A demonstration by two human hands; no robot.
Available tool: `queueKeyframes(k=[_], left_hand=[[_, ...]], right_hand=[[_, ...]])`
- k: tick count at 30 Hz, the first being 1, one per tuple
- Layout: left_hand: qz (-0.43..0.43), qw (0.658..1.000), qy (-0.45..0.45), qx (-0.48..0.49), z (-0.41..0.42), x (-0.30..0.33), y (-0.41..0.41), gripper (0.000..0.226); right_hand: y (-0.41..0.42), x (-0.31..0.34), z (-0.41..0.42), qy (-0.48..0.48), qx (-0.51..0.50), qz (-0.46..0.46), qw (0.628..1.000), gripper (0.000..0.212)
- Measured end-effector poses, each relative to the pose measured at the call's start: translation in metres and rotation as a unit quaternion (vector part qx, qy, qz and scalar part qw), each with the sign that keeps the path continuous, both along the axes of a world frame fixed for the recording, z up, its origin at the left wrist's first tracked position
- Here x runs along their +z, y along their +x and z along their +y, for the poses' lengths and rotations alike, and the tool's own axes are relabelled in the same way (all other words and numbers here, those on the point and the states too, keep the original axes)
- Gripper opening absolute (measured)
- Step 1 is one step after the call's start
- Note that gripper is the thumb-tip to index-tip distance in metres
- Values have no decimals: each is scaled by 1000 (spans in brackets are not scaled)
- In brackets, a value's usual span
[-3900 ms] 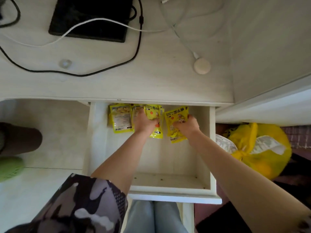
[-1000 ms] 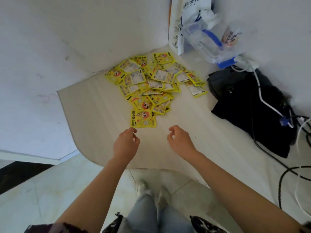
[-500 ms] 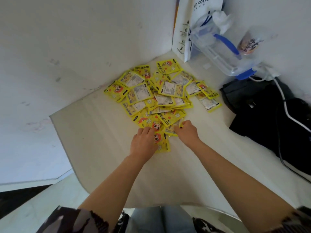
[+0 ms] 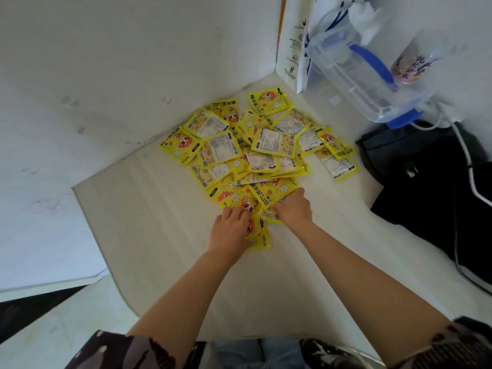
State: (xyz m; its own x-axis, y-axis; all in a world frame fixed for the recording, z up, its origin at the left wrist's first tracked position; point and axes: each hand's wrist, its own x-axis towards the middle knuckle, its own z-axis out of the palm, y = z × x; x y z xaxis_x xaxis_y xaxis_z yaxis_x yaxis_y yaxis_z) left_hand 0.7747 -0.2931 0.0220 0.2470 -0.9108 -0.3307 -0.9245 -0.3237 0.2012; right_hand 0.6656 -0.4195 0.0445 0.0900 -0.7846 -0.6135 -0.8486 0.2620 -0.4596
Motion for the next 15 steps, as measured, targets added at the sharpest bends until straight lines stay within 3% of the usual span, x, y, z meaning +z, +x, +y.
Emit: queueKeyframes(k=[7,15], left_hand=[[26,998,34,48,7,2,3,76],[114,982,45,145,19,10,22,58]], right_hand=[[-8,6,1,14,-22,-47,999,64],[-39,8,-4,48,-74,-30,996,98]])
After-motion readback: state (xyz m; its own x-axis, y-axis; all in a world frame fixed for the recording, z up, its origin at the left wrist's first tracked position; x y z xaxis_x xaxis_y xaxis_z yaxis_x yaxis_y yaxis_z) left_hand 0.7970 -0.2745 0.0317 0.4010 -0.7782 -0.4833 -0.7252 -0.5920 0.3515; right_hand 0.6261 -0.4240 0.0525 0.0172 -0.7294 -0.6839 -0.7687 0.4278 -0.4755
